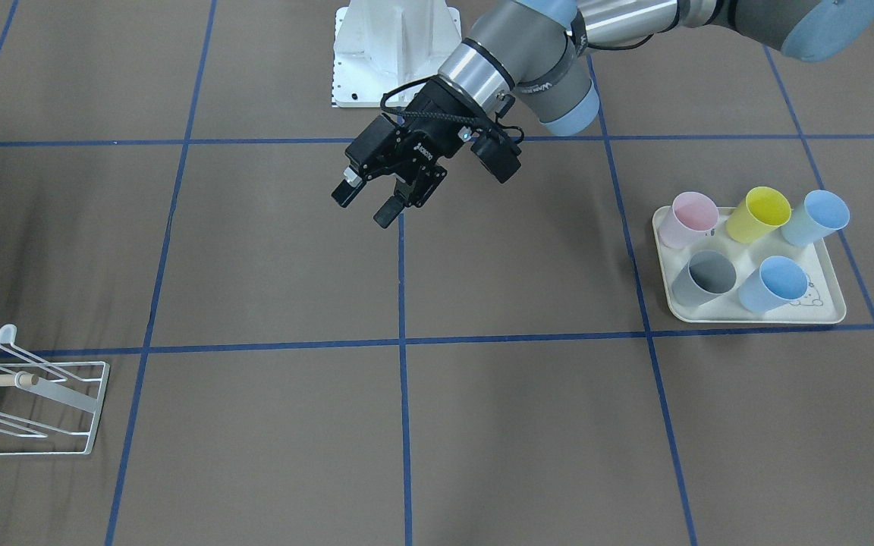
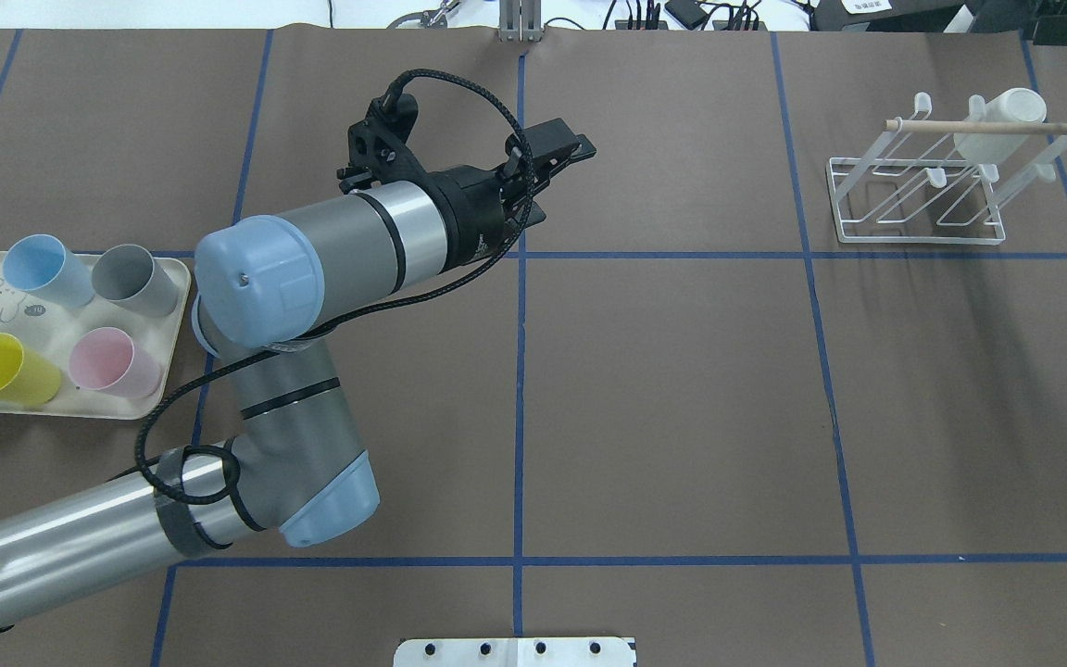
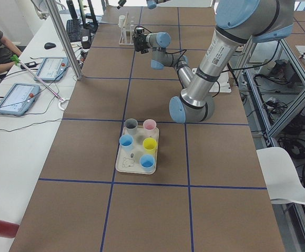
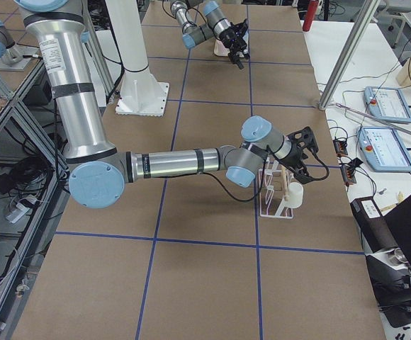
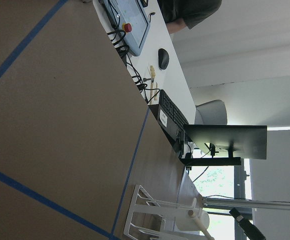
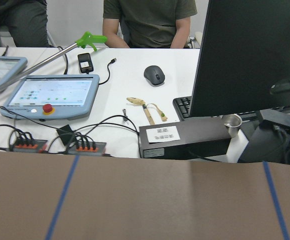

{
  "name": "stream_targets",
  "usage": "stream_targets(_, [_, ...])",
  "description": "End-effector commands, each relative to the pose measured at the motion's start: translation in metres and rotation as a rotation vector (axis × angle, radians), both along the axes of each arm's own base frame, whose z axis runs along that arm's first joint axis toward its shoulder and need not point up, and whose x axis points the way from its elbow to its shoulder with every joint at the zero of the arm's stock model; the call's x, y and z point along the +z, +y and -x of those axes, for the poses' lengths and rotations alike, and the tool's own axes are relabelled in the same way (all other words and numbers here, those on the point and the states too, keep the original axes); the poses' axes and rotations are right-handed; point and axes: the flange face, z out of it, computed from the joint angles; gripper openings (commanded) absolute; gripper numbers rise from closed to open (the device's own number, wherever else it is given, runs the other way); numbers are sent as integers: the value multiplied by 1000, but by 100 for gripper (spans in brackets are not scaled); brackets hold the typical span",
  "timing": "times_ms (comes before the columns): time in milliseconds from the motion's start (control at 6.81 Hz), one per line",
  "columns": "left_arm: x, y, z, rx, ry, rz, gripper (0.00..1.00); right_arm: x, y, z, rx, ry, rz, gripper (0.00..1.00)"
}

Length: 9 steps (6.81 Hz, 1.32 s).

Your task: Transfer IKEA cup to right arm and place on rack

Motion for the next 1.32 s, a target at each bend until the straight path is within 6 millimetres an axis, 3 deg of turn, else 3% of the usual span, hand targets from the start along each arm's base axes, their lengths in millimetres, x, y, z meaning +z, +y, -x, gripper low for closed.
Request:
stream_targets(0, [30,8,63,36,-219,-93,99,-70,29,-1,15,-309,80,100])
stream_targets(294, [112,-3,142,116,-451,-213,99,-119,53,16,-49,-505,155,100])
stream_targets(441, [153,-17,182,167,-558,-278,99,-145,65,43,-77,-590,189,100])
stream_targets(734, [231,-52,257,278,-750,-391,99,-183,74,76,-121,-696,227,100])
stream_targets(1175, [333,-115,339,403,-999,-470,99,-200,99,153,-104,-716,193,100])
